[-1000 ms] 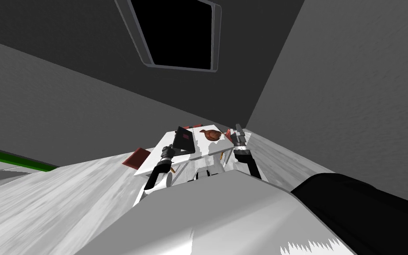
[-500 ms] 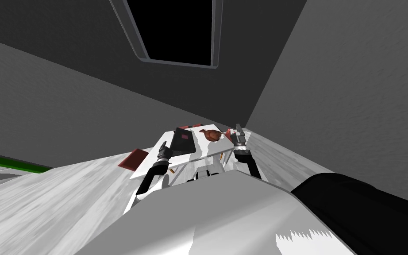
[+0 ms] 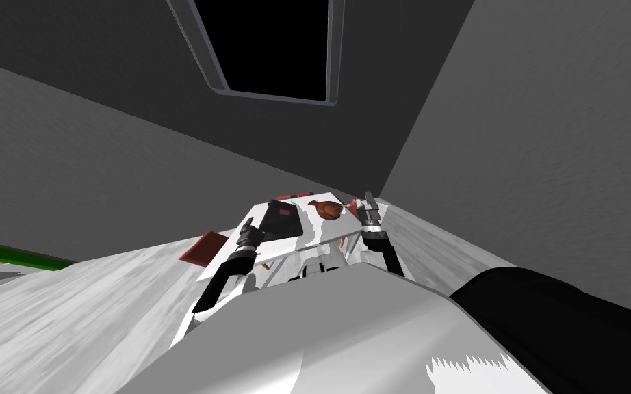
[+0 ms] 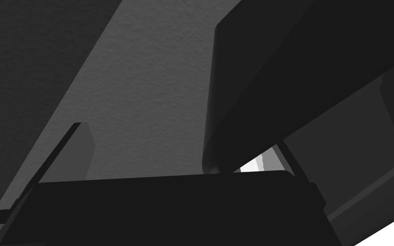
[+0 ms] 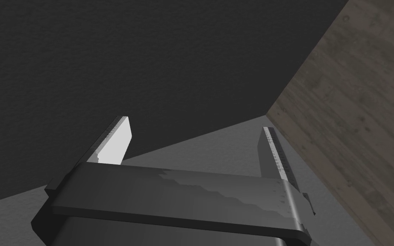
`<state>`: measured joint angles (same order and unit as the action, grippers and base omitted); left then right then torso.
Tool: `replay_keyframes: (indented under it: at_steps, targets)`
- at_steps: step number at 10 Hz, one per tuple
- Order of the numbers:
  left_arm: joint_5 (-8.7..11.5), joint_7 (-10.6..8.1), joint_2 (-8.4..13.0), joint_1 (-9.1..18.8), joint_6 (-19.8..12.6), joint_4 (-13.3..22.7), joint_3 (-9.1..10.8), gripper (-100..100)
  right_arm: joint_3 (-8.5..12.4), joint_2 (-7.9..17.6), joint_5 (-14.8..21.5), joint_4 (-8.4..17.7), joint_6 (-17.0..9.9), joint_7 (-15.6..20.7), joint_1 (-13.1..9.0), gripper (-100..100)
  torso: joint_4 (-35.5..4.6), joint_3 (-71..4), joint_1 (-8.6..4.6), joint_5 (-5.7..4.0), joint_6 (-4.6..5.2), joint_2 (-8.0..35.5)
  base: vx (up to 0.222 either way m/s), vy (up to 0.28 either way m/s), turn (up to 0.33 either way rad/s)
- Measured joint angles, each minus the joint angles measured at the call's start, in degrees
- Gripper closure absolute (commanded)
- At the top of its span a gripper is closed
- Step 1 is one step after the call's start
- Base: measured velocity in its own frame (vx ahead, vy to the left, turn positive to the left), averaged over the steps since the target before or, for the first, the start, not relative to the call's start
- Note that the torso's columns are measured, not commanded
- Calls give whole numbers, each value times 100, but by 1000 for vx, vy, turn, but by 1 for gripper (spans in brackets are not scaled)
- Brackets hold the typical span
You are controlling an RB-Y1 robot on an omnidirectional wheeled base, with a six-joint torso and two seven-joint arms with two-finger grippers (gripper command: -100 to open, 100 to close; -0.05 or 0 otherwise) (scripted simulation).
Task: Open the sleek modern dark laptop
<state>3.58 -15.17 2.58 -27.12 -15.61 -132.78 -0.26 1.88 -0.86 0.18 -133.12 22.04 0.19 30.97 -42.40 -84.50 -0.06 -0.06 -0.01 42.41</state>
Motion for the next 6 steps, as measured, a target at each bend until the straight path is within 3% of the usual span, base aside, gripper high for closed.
replay_keyframes:
  at_steps: [1, 6]
  targets:
    - [1, -4, 1, -7, -18, -21, 0, 0, 0, 0, 0, 0, 0, 0, 0, 0, 5, 0, 3, 4, 1, -2, 0, 0, 0]
    - [1, -4, 1, -2, -13, -22, -1, 0, 0, 0, 0, 0, 0, 0, 0, 0, 12, -7, 7, 7, 1, -14, 0, 0, 0]
